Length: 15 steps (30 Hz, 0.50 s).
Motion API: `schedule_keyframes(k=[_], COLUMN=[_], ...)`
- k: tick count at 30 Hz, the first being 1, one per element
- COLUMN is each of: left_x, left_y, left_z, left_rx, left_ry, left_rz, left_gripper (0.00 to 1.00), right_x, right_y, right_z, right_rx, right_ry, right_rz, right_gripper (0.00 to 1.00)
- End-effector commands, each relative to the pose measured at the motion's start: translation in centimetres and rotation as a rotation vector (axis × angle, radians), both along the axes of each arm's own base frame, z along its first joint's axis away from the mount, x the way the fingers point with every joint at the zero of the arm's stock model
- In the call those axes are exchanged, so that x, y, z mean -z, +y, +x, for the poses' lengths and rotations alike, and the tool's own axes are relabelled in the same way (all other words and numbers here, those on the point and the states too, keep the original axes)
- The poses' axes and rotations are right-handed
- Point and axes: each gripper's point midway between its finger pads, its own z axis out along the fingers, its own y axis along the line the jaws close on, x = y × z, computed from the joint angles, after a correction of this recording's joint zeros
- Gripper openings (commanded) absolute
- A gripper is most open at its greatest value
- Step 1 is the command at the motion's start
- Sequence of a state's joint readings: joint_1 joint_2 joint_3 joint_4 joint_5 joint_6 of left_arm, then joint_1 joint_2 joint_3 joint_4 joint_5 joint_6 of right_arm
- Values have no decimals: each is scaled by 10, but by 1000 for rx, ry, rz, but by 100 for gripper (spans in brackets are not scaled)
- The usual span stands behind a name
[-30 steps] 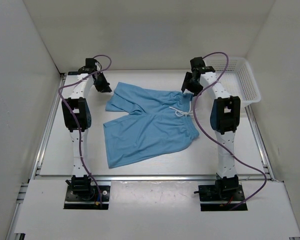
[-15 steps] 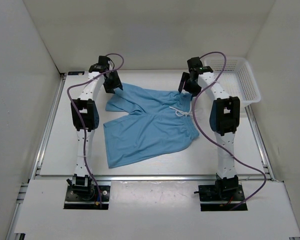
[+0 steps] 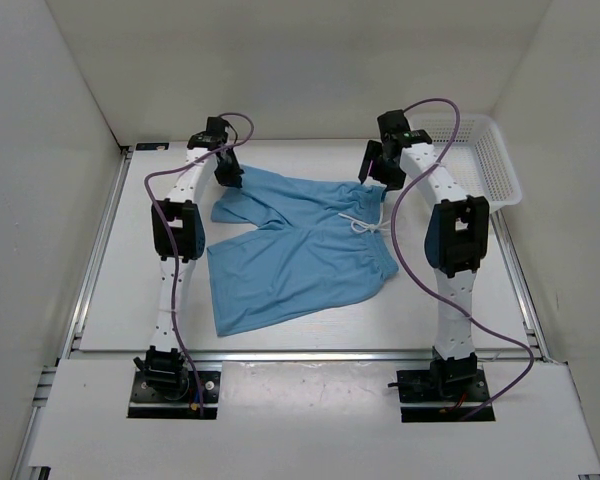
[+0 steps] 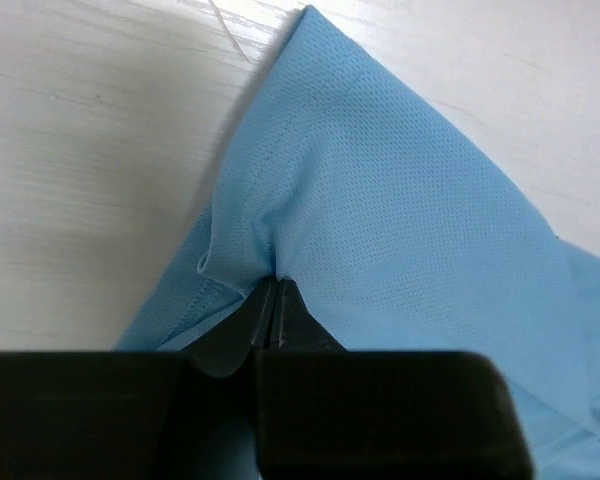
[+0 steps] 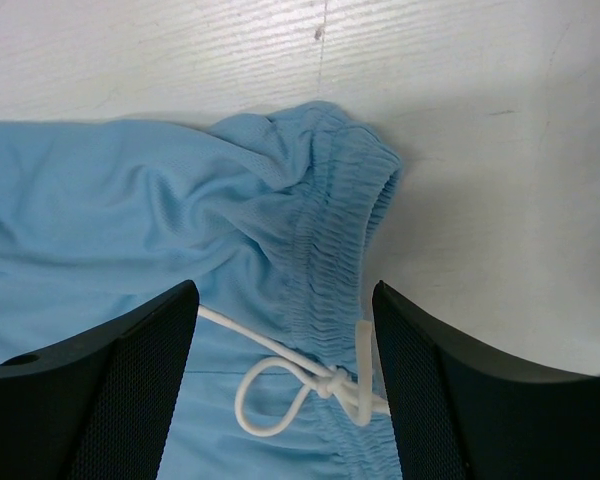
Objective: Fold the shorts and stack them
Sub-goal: Flatten the shorts out
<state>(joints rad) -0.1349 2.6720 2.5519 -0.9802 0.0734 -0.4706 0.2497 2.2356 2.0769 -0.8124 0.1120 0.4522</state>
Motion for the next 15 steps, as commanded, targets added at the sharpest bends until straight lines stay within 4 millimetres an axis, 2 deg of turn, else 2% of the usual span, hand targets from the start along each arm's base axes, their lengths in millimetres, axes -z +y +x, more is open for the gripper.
schedule_keyframes(k=[1, 2, 3, 5, 7, 8, 10, 11, 12, 13, 14, 15], left_x=[-50, -69, -71, -80, -84, -83, -70, -70, -57, -64, -68, -61], left_y=[-4, -10, -10, -23, -46, -49, -75, -78, -84, -88, -91, -96], left_z=[10, 13, 11, 15, 17, 19, 20, 24, 24, 29, 29, 27], left_rx=[-2, 7, 7, 33, 68, 69, 87, 84, 83, 79, 77, 86], left_ry=[-109, -149, -150, -183, -201, -201, -188, -200, -185, -207, -212, -200], left_rz=[9, 2, 2, -25, -58, -75, -138, -155, -160, -186, -200, -199], left_gripper=[10, 10, 10, 10, 10, 10, 10, 10, 11, 22, 38, 52], right_x=[-29, -31, -31, -31, -31, -31, -33, -30, -28, -31, -22, -24], right_y=[-8, -9, -9, -10, -10, -10, -9, -10, -11, -11, -12, -13], right_z=[-2, -4, -4, -4, -4, -4, -6, -8, -11, -13, -18, -22], right_rx=[11, 11, 11, 16, 16, 16, 11, 11, 11, 11, 11, 11], right_ry=[-58, -59, -59, -61, -61, -61, -59, -51, -43, -46, -21, -21], right_rz=[-19, -19, -19, -26, -26, -26, -19, -21, -23, -22, -29, -29], right_gripper=[75, 75, 75, 75, 75, 75, 74, 74, 74, 74, 74, 74])
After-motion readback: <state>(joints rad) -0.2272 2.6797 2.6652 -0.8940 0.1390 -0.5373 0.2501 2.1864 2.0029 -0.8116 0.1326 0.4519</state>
